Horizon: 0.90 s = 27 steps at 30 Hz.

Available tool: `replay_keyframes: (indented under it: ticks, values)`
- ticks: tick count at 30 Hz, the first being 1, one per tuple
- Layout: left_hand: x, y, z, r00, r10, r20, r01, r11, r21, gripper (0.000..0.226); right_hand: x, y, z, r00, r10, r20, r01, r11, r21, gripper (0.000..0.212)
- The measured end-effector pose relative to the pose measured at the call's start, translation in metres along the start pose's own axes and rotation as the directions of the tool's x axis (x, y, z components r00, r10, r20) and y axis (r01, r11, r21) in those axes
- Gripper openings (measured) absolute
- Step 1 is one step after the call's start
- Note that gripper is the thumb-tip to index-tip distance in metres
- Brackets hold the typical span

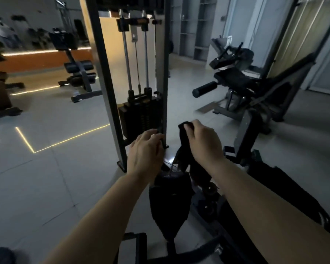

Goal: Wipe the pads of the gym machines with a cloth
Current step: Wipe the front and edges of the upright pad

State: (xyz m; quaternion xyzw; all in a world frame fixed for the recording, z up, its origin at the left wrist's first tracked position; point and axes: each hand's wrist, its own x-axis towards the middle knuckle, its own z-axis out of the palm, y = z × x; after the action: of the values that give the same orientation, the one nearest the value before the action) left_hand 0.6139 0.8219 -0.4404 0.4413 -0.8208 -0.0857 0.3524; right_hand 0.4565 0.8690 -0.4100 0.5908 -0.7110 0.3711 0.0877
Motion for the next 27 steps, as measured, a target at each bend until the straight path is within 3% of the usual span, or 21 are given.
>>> replay_keyframes:
  ticks: [7, 11, 15, 17, 19, 21, 23, 27]
  values:
    - [-0.045, -0.052, 0.089, 0.996, 0.028, -0.084, -0.032, 0.998, -0.046, 0.032, -0.027, 0.047, 0.039, 0.976, 0.035, -0.214, -0.034, 0.999, 0.012, 0.033]
    - [-0.077, -0.074, 0.126, 0.988, 0.013, -0.152, -0.022, 0.998, -0.061, 0.037, -0.041, 0.065, 0.056, 0.948, 0.055, -0.314, -0.085, 0.993, -0.084, 0.041]
    - [-0.098, -0.086, 0.146, 0.994, -0.104, -0.027, 0.103, 0.994, -0.035, 0.074, -0.054, 0.063, 0.073, 0.932, 0.105, -0.348, -0.137, 0.988, -0.069, 0.04]
    - [-0.105, -0.087, 0.151, 0.985, -0.156, 0.078, 0.161, 0.985, -0.059, 0.088, -0.064, 0.057, 0.098, 0.972, 0.097, -0.214, -0.077, 0.992, 0.1, 0.036]
    - [-0.107, -0.09, 0.156, 0.979, -0.157, 0.127, 0.162, 0.986, -0.032, 0.09, -0.079, 0.05, 0.128, 0.993, 0.045, 0.107, -0.068, 0.973, 0.221, 0.034]
    - [-0.103, -0.095, 0.16, 0.98, -0.139, 0.141, 0.142, 0.99, -0.009, 0.098, -0.095, 0.045, 0.147, 0.92, -0.06, 0.388, 0.025, 0.995, 0.095, 0.043]
    - [-0.095, -0.099, 0.16, 0.98, -0.118, 0.16, 0.121, 0.993, -0.01, 0.108, -0.103, 0.042, 0.149, 0.865, -0.132, 0.483, 0.152, 0.988, -0.002, 0.049]
    - [-0.088, -0.102, 0.162, 0.984, -0.084, 0.158, 0.092, 0.995, -0.049, 0.115, -0.097, 0.056, 0.137, 0.838, -0.121, 0.533, 0.101, 0.993, 0.067, 0.045]
